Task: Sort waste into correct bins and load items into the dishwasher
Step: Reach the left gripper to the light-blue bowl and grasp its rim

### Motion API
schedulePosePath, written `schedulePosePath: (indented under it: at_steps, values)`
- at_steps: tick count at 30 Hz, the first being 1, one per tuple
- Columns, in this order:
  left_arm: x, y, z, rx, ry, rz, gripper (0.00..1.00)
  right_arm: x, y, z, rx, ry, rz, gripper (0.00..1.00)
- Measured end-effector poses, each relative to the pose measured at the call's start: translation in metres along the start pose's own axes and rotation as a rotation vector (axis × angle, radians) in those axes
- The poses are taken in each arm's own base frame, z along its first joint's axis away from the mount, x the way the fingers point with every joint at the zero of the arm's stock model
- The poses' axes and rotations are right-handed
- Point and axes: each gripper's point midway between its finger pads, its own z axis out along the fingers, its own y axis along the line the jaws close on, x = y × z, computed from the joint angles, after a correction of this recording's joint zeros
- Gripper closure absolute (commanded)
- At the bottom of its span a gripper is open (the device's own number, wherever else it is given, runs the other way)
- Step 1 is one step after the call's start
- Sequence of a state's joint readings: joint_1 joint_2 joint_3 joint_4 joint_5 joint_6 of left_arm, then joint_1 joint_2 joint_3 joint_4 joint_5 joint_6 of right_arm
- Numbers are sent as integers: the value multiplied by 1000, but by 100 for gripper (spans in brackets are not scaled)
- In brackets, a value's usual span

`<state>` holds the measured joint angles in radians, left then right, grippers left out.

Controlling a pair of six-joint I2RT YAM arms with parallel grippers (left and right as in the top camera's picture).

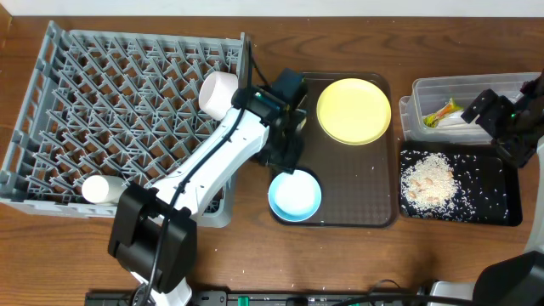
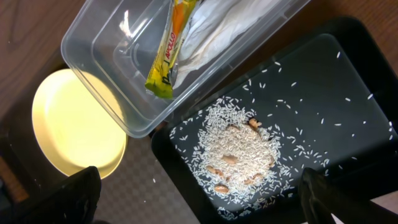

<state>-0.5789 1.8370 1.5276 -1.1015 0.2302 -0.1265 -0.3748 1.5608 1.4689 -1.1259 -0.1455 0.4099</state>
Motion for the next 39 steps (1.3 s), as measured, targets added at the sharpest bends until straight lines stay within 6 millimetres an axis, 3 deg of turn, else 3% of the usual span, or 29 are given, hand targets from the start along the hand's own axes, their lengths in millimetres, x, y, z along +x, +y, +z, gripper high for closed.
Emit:
schedulePosePath:
  at_steps: [4,10,14,19,27,34,36,37,39]
  values:
    - [11,8,11,-27,37,-7,48,0,0,0,0,0,0,1]
    - [35,27,55,-79,84,-23,49,0,0,0,-1,0,0,1]
    - [42,32,72,-84,86,-47,62,0,0,0,0,0,0,1]
    - [32,12,80,-38,29,-15,72,0,0,0,0,0,0,1]
    - [29,-33,90,-1,-14,107,73,0,0,0,0,0,0,1]
    - [36,-34,93,-13,13,116,73,0,0,0,0,0,0,1]
    - [35,-34,94,-13,13,113,81,0,0,0,0,0,0,1]
    - [35,-34,95,-13,13,111,91,0,0,0,0,0,0,1]
    - [35,-33,100,-17,22,111,92,0,0,0,0,0,0,1]
